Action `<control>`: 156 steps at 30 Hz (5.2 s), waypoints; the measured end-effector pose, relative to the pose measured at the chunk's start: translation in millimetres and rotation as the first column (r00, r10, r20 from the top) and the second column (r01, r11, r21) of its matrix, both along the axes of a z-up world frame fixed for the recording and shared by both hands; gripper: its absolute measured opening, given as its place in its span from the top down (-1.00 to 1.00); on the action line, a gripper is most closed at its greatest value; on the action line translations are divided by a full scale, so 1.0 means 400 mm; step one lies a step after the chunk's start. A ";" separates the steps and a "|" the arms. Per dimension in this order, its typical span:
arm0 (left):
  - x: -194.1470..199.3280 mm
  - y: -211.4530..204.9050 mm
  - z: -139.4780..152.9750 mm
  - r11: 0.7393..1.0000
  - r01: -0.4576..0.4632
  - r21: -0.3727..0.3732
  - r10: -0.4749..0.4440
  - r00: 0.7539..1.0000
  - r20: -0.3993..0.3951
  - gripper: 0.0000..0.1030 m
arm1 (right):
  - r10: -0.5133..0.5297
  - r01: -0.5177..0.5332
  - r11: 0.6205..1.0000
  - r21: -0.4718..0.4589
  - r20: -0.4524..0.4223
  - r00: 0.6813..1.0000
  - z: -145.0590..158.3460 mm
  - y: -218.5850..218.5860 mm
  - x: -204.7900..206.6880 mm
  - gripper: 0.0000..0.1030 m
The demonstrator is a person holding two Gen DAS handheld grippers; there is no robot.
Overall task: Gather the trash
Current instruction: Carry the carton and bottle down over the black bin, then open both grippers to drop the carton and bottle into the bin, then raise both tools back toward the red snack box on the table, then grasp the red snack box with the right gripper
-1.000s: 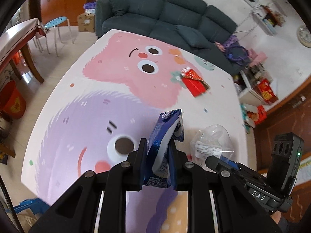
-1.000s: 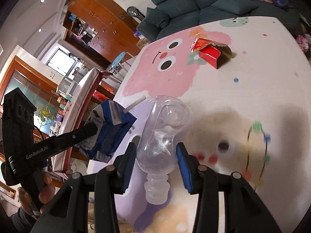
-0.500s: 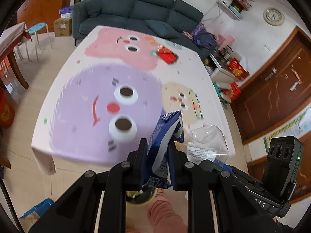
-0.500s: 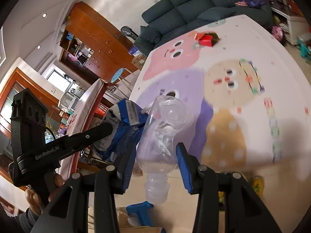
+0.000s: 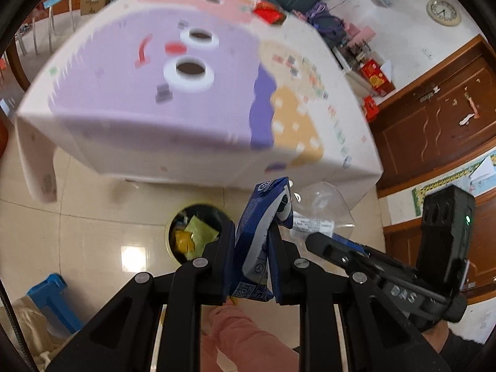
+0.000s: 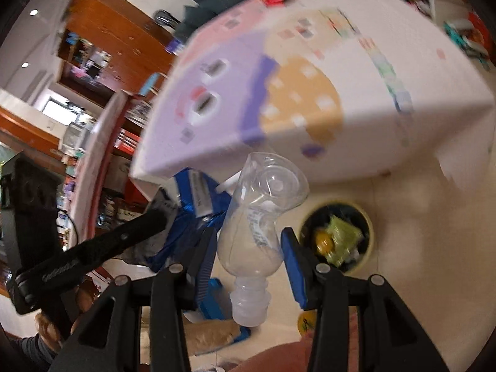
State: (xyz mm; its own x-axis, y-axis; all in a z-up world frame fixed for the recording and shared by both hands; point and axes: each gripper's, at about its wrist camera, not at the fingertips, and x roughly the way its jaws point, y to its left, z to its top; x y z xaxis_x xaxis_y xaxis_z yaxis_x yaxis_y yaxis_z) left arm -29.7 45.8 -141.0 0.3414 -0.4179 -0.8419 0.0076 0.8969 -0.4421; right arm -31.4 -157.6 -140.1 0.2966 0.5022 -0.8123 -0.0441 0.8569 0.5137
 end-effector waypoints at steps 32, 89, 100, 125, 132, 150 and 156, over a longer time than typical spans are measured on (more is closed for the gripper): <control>0.060 -0.053 -0.886 0.976 -0.068 0.207 0.107 0.978 -0.181 -0.36 | -0.003 -0.038 0.980 -0.194 -0.204 0.979 -0.845 -0.015 0.057 0.15; -0.004 -0.023 0.415 0.965 -0.017 0.260 -0.053 0.965 0.258 -0.36 | -0.039 0.111 0.965 -0.238 0.284 0.958 0.359 0.026 -0.050 0.15; 0.151 -0.030 0.516 0.948 -0.065 0.310 -0.051 0.935 0.351 -0.36 | 0.037 0.099 0.944 -0.316 0.399 0.916 0.468 0.037 0.102 0.10; 0.915 -0.080 0.300 0.869 -0.374 0.323 0.358 0.927 0.109 -0.37 | 0.336 -0.250 0.911 -0.327 0.239 0.911 0.290 -0.098 1.075 -0.02; 1.017 -0.037 0.225 0.832 -0.423 0.358 0.433 0.900 0.058 -0.37 | 0.416 -0.340 0.873 -0.348 0.171 0.893 0.170 -0.041 1.233 -0.04; 1.050 0.042 0.110 0.794 -0.490 0.361 0.538 0.842 -0.040 -0.37 | 0.499 -0.426 0.809 -0.405 0.089 0.862 -0.007 0.043 1.353 0.05; 1.048 0.047 0.105 0.795 -0.491 0.355 0.540 0.841 -0.045 -0.37 | 0.523 -0.450 0.807 -0.383 0.107 0.845 -0.001 0.041 1.329 0.29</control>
State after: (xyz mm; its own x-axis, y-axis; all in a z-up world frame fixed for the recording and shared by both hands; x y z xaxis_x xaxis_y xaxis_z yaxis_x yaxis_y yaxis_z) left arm 389.7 64.5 -99.0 0.3010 0.0845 -0.9499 -0.5349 0.8396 -0.0948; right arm 500.4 -141.1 -140.6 0.2575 0.3367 -0.9057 -0.5706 0.8094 0.1387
